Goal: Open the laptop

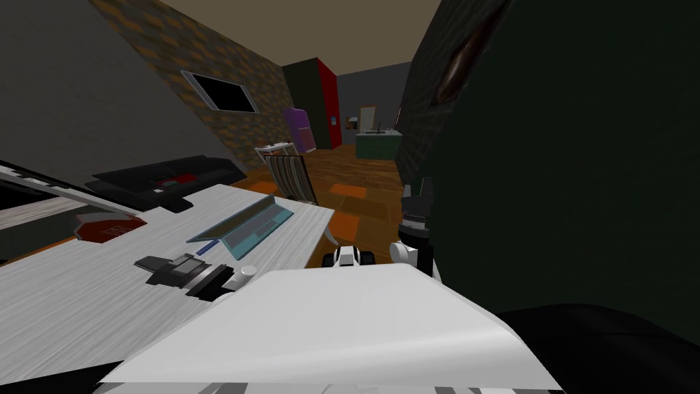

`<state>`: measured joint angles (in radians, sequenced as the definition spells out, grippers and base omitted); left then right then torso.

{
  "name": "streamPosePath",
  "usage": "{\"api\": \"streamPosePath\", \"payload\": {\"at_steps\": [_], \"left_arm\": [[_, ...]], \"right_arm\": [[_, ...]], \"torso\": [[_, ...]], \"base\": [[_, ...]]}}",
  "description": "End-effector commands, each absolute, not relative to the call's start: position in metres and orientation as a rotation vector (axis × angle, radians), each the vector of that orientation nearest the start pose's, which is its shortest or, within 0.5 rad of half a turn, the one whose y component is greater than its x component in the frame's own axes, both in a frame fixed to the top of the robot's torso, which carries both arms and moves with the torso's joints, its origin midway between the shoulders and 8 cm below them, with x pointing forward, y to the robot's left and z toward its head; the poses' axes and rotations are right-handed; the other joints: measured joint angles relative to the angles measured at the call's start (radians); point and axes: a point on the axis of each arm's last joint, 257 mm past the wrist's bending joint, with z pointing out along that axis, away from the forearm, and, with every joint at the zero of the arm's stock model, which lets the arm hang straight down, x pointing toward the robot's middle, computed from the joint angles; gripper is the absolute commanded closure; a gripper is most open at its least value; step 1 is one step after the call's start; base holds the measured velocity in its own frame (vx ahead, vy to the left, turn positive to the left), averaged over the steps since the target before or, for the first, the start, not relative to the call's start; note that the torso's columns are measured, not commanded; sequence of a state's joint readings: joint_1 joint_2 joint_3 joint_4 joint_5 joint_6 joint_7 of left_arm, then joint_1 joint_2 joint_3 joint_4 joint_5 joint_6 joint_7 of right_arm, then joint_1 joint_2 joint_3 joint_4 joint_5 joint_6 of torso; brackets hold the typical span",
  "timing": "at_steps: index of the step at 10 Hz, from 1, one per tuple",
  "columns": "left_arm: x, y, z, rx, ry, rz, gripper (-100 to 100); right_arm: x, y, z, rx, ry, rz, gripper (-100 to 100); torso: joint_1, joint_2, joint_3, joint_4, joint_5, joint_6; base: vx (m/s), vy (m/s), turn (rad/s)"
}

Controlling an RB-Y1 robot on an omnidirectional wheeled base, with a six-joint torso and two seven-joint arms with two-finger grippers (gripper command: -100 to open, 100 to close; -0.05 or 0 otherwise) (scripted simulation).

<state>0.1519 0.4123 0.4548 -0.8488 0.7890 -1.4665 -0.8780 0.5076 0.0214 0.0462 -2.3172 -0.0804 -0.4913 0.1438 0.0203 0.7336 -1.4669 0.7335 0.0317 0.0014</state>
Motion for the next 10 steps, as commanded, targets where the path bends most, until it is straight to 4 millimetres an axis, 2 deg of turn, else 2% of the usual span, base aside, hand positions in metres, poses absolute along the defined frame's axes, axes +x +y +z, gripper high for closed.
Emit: {"api": "streamPosePath", "payload": {"at_steps": [1, 2, 10], "left_arm": [[0.174, 0.652, -0.163, -0.696, 0.353, 0.178, 100], [0.185, 0.649, -0.154, -0.68, 0.346, 0.185, 100], [0.193, 0.639, -0.161, -0.697, 0.351, 0.191, 100]], "right_arm": [[0.338, -0.276, 0.037, 0.661, 0.568, 1.267, 0], [0.338, -0.276, 0.037, 0.661, 0.568, 1.267, 0], [0.338, -0.276, 0.037, 0.661, 0.568, 1.267, 0]], "torso": [[-0.001, 0.0, 0.0, 0.0, 0.0, 0.001], [0.001, -0.001, 0.0, 0.0, 0.001, 0.001], [0.001, -0.002, -0.001, -0.001, 0.0, 0.001]], "base": [[0.0, 0.0, 0.0], [-0.053, 0.022, -0.009], [-0.027, 0.015, -0.011]]}}
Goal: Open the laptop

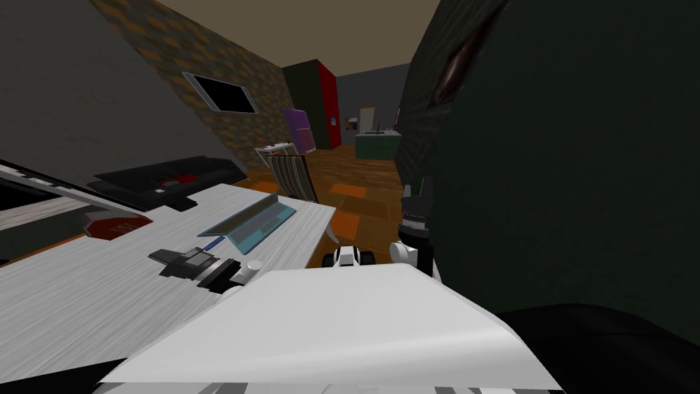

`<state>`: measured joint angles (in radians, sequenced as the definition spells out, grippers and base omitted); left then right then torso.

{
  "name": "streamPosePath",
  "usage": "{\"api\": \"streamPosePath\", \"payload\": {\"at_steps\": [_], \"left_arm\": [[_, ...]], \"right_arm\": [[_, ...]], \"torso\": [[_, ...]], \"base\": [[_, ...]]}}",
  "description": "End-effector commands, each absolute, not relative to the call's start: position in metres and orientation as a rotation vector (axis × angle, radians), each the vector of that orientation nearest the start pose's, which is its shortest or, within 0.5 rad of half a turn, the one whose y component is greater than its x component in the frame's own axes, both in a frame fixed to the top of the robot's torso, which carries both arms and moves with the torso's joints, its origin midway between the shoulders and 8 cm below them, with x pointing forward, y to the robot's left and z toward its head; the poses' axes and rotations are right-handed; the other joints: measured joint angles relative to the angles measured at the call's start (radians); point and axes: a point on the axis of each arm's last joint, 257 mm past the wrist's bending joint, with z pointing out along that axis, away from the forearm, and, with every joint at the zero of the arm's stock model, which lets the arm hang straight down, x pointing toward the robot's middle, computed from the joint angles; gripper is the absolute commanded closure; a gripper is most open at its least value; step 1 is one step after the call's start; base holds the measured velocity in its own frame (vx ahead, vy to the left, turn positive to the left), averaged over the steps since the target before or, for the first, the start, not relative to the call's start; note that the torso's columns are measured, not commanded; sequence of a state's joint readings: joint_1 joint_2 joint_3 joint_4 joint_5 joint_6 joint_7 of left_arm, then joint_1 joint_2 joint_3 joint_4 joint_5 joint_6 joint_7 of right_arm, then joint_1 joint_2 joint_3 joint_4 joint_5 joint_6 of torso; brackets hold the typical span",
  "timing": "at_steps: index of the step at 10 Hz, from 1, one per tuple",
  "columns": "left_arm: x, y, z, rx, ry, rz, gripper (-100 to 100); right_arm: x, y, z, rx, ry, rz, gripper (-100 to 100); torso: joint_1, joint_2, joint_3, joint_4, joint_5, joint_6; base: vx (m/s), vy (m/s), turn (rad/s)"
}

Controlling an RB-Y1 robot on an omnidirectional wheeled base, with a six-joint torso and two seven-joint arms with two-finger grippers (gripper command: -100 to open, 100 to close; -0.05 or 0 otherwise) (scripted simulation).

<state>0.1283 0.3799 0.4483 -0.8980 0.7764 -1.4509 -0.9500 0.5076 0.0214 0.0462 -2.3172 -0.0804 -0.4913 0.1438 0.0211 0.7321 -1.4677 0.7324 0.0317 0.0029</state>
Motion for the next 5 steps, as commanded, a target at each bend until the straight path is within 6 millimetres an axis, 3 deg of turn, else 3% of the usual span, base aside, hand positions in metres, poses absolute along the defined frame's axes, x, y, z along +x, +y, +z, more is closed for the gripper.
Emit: {"api": "streamPosePath", "payload": {"at_steps": [1, 5], "left_arm": [[0.195, 0.6365, -0.1627, -0.702, 0.353, 0.193, 100], [0.197, 0.634, -0.1643, -0.706, 0.354, 0.194, 100]], "right_arm": [[0.3379, -0.276, 0.0366, 0.661, 0.568, 1.267, 0], [0.3379, -0.276, 0.0366, 0.661, 0.568, 1.267, 0]], "torso": [[0.001, 0.0, 0.001, -0.001, 0.002, -0.001], [-0.001, -0.001, 0.0, -0.001, 0.003, 0.0]], "base": [[-0.018, 0.014, -0.006], [-0.009, 0.002, -0.002]]}}
